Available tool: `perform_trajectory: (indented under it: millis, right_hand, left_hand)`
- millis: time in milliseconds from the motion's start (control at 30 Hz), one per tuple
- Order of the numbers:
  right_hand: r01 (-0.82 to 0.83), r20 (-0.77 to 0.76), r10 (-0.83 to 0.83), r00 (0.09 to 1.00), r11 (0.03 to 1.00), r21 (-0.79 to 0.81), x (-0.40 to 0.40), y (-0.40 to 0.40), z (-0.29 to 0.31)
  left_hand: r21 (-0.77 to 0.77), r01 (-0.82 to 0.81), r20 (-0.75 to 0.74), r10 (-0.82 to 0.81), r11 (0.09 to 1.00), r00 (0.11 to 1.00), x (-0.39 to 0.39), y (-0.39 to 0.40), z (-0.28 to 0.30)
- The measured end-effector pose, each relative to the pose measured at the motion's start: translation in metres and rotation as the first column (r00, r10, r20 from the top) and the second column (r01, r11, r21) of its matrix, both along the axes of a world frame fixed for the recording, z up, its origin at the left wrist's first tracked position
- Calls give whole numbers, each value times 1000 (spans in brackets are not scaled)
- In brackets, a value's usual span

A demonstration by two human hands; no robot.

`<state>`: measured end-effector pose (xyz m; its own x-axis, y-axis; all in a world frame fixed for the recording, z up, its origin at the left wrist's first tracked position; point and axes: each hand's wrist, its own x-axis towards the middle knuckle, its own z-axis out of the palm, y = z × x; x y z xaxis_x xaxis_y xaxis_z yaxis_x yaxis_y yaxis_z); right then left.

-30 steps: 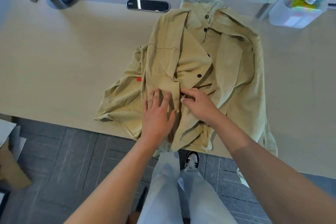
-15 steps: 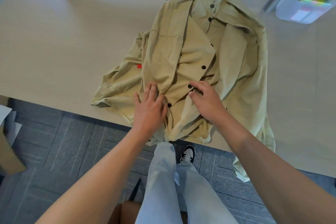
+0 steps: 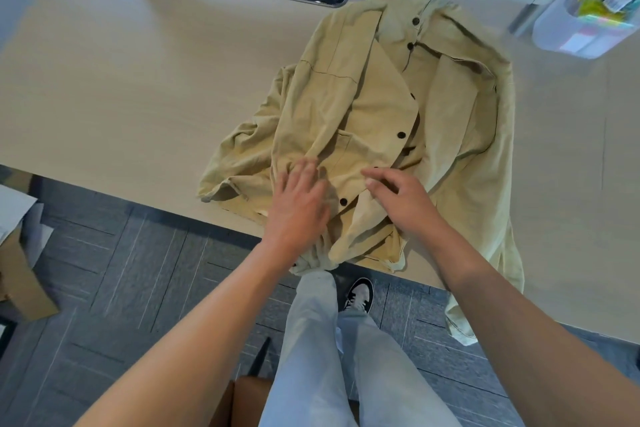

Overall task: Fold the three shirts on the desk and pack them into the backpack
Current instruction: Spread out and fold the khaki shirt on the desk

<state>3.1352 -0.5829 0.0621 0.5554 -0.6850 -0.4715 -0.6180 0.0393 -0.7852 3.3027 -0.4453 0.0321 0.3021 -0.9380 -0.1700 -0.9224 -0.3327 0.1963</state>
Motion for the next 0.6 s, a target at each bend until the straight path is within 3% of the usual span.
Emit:
perform_trajectory:
  millis: [67,233,367,467,600]
  right_hand:
    - [-80,-90,81,993,997,14,5,-1,-4]
    - [-179,-288,170,942,984,-7,13,1,-14]
    - [-287,-448,152,881,924,-252,15,15,0]
    - [-281,-323,152,934,872,-402,32,27,10]
    - [-227,-83,213,974,948,-225,68,29,13]
  left_hand:
    - [14,58,-75,-56,998,996,-11,-3,-7]
    - [22,-82,-70,83,996,994,-21,2,-31]
    - [-57,-119,-57,116,991,992,-16,16,-29]
    - [-85,-165,-38,162,983,986,-7,27,-21]
    - [-52,-295,-28,293,954,956,2,46,-12]
